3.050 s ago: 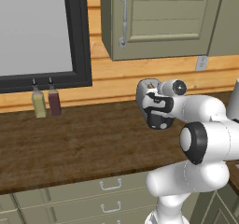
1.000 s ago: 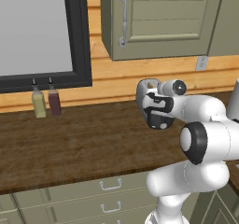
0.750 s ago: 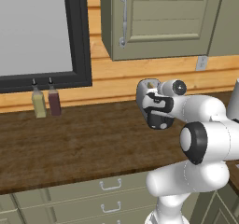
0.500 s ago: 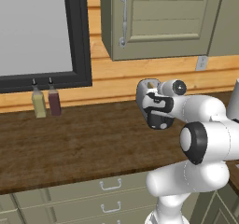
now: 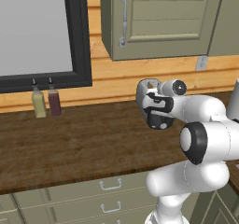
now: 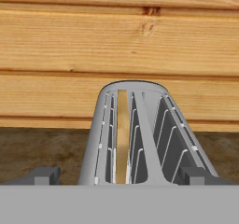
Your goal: Start the toaster. Once the lever pops up, take the bread to the plate on the dining counter.
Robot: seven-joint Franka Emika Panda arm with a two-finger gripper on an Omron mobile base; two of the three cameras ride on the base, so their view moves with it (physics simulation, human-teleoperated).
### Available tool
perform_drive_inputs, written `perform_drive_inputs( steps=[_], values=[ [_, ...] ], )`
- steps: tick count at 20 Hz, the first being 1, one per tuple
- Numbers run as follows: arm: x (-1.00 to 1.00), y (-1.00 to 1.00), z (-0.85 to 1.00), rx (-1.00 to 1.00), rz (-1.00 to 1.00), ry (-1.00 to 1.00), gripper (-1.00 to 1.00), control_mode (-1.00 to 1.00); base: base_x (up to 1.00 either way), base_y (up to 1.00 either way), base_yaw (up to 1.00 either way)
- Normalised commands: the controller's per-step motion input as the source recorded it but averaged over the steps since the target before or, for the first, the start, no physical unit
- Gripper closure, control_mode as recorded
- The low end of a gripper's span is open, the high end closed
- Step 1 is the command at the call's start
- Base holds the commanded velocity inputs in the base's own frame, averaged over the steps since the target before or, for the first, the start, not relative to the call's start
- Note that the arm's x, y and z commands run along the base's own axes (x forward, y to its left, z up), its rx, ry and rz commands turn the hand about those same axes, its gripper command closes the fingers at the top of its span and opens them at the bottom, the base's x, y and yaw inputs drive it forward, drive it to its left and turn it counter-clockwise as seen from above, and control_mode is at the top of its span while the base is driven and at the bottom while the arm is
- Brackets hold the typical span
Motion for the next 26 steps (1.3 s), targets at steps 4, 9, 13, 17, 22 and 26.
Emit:
perform_drive_inputs(
  steps=[4,9,13,17,22,26],
  values=[
    [0.00,0.00,0.00,0.00,0.00,0.00,-1.00,-1.00,0.00,0.00,0.00],
    [0.00,0.00,0.00,0.00,0.00,0.00,-1.00,-1.00,0.00,0.00,0.00],
    [0.00,0.00,0.00,0.00,0.00,0.00,-1.00,-1.00,0.00,0.00,0.00],
    [0.00,0.00,0.00,0.00,0.00,0.00,-1.00,-1.00,0.00,0.00,0.00],
    [0.00,0.00,0.00,0.00,0.00,0.00,-1.00,-1.00,0.00,0.00,0.00],
    [0.00,0.00,0.00,0.00,0.00,0.00,-1.00,-1.00,0.00,0.00,0.00]
  ],
)
